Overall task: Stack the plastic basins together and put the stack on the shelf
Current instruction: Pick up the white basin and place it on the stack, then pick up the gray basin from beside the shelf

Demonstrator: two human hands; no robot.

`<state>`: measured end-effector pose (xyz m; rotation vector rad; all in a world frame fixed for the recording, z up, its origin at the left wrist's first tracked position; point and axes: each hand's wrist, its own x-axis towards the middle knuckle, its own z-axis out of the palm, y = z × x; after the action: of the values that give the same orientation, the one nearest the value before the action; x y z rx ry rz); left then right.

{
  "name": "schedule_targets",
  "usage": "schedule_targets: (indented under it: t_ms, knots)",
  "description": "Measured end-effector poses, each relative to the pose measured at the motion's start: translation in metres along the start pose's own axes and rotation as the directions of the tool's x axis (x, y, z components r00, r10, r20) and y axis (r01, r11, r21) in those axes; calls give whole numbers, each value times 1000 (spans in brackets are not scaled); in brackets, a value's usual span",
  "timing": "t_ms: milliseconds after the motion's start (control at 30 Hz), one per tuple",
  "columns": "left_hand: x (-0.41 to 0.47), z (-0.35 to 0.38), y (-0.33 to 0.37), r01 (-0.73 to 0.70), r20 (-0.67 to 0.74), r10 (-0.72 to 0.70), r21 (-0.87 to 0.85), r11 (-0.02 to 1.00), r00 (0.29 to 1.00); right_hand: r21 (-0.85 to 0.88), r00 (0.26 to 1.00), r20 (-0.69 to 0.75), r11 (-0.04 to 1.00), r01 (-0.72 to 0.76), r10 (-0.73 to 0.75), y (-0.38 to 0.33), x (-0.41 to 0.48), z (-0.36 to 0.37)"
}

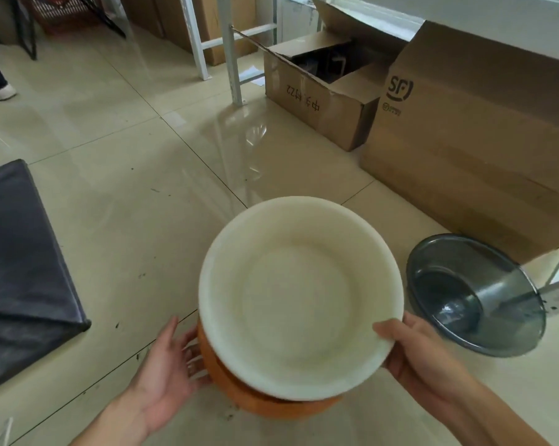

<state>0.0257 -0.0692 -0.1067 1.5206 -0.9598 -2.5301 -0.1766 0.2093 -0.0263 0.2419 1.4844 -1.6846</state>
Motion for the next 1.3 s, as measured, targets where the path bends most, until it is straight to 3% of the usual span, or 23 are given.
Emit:
schedule_targets:
  t_ms: [200,300,333,367,400,433,467,500,533,567,633,700,733,767,833,900,1000,1133,1300]
  knots:
    - [-10,8,3,-53,-4,54,128,990,999,-65,999,47,998,-6,9,25,-3,3]
    - [-15,11,3,-100,19,98,221,970,995,-260,1000,-16,966,15,-20,34,-1,2]
    - [-17,13,3,-118,21,117,253,960,993,-431,996,-56,902,39,-70,37,1,-1]
    - [-19,15,3,-141,17,143,300,943,990,-652,986,-82,757,55,-142,40,5,-5]
    - [-21,18,1,-169,13,176,363,916,984,-850,975,-79,525,44,-209,45,9,-9]
    - [-21,21,-2,-196,15,210,432,880,978,-960,969,-59,281,12,-242,49,12,-12]
    - [-21,25,-4,-221,25,239,488,844,971,-994,969,-50,106,-25,-240,53,15,-15]
    - [-19,26,-7,-244,34,267,529,813,963,-998,973,-47,42,-39,-227,56,18,-16]
    - [-16,27,-10,-260,38,289,557,788,957,-997,978,-45,73,-31,-203,60,22,-19]
    - [-13,28,-12,-270,40,304,576,771,952,-983,984,-54,182,-22,-172,60,25,-21]
    - [-6,26,-14,-271,42,310,605,749,950,-835,988,-134,545,-73,-72,56,28,-28]
    - [1,23,-17,-268,44,309,624,734,950,-423,961,-260,883,-206,100,54,30,-47]
    - [3,23,-20,-267,44,310,630,729,950,-157,943,-286,963,-218,167,53,31,-60]
    - [5,24,-22,-265,41,310,633,728,950,101,932,-299,978,-184,206,51,33,-75]
    - [6,31,-28,-264,49,299,621,738,953,467,912,-342,883,-42,225,47,36,-107]
    - [4,42,-34,-255,54,284,620,742,957,585,875,-429,808,78,226,42,42,-138]
    - [0,56,-44,-249,61,270,615,748,961,556,837,-508,820,136,206,33,51,-169]
    - [-5,70,-50,-264,77,272,582,769,959,385,805,-585,907,171,97,3,51,-182]
    - [-11,78,-51,-249,68,253,542,803,965,361,877,-463,877,316,-125,-42,16,-152]
